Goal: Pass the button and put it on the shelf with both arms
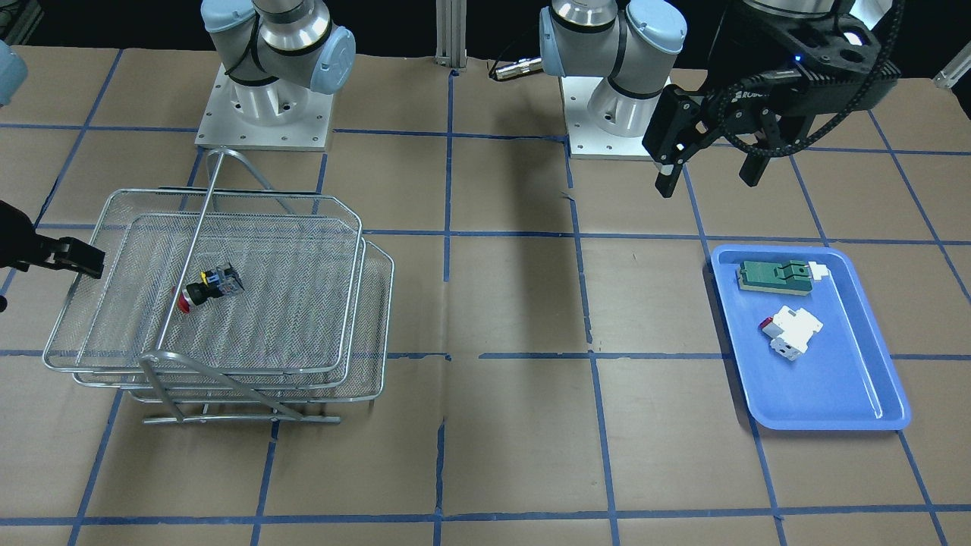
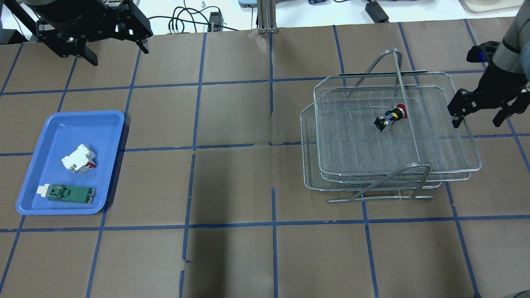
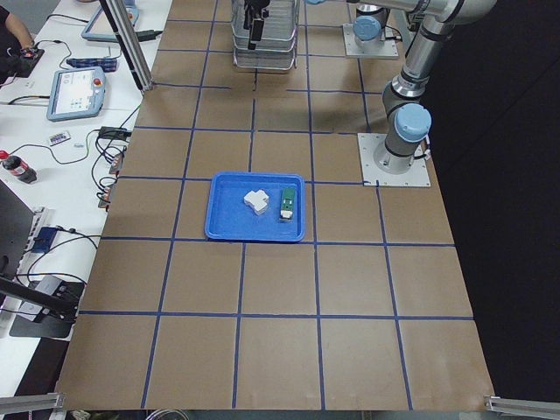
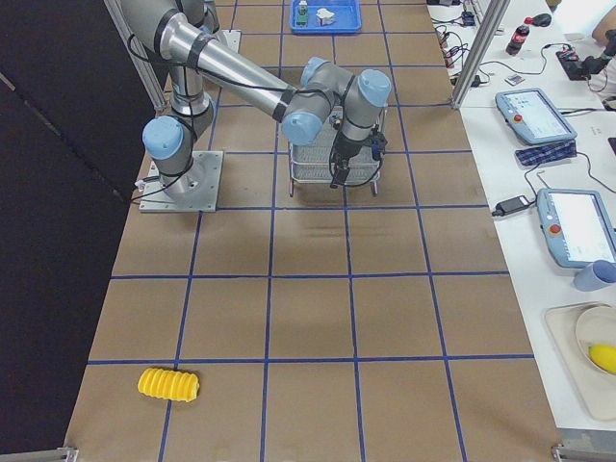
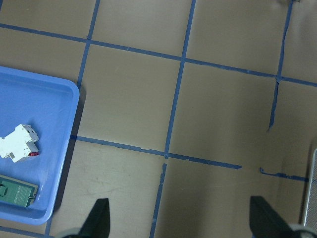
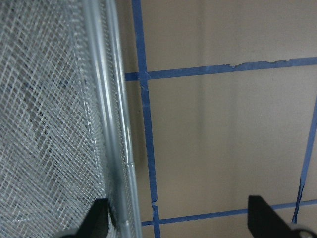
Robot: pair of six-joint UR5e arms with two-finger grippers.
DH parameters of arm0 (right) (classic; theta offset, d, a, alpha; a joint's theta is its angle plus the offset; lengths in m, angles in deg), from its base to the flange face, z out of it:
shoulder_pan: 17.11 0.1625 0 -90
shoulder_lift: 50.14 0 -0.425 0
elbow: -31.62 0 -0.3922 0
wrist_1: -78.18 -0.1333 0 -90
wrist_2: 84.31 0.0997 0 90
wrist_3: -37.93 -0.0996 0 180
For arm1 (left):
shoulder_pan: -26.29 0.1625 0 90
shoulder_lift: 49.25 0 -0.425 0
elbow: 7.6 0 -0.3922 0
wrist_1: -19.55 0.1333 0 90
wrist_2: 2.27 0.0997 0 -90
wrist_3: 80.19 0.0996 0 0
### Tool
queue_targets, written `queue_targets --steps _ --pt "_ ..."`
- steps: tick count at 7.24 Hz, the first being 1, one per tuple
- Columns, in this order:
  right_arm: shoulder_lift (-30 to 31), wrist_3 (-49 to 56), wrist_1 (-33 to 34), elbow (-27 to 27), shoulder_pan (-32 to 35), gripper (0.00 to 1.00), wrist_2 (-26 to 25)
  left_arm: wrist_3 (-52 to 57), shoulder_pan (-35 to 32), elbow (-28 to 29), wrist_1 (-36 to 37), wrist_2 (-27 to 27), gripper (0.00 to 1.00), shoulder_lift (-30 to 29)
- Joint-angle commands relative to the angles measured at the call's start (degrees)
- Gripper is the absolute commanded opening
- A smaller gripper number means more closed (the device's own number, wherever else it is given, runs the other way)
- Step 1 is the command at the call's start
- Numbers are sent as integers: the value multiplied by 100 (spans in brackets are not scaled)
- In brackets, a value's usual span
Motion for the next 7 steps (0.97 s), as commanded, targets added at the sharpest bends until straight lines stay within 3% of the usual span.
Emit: queue_targets --steps 1,3,4,5,7 --pt "-184 43 -74 319 -52 100 -22 -13 7 37 -2 -43 100 -74" --pt "-71 43 -75 390 -8 100 -13 -4 -11 63 -10 -25 100 48" --pt "77 25 -309 686 62 100 74 -4 -11 3 -19 1 100 32" --pt "183 -36 -721 1046 306 100 336 -4 -20 20 -10 -16 100 -21" --pt "324 -124 -891 1356 921 100 365 -22 -37 -68 -45 27 100 101"
